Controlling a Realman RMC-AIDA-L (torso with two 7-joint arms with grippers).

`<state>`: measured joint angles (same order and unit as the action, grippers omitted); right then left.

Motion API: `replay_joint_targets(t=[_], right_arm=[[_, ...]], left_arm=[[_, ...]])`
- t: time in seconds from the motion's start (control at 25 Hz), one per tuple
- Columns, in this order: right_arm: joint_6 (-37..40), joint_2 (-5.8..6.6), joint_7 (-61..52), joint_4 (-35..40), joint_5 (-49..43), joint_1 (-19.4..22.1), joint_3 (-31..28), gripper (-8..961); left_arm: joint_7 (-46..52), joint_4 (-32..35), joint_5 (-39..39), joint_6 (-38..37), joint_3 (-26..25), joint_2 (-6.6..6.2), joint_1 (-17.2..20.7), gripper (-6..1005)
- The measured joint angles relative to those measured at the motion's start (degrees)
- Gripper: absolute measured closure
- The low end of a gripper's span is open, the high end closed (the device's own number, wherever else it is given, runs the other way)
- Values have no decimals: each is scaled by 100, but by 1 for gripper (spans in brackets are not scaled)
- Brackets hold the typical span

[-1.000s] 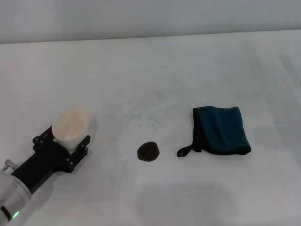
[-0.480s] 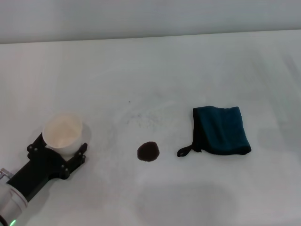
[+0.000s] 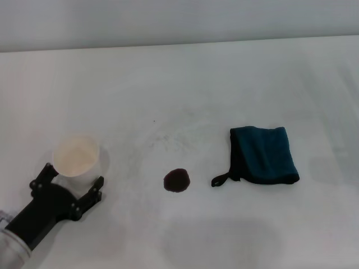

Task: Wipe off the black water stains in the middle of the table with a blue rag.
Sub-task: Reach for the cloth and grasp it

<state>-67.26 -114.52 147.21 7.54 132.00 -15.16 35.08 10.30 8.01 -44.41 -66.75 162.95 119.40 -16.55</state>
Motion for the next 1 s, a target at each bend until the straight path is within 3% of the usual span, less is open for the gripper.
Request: replay_joint_targets(t=[0.6, 0.8, 1.0], right_arm=[[-319, 7, -77, 182, -7, 61, 177, 266], [-104, 38, -1340, 561, -193, 143, 270, 266], [516, 56, -3650, 1673, -1322, 193, 305, 266]], left_arm=[[7, -20, -787, -1081, -8, -38, 1094, 115], [5, -178, -1405, -1384, -10, -39, 1268, 116], [8, -447, -2301, -1785, -10, -42, 1386, 117]])
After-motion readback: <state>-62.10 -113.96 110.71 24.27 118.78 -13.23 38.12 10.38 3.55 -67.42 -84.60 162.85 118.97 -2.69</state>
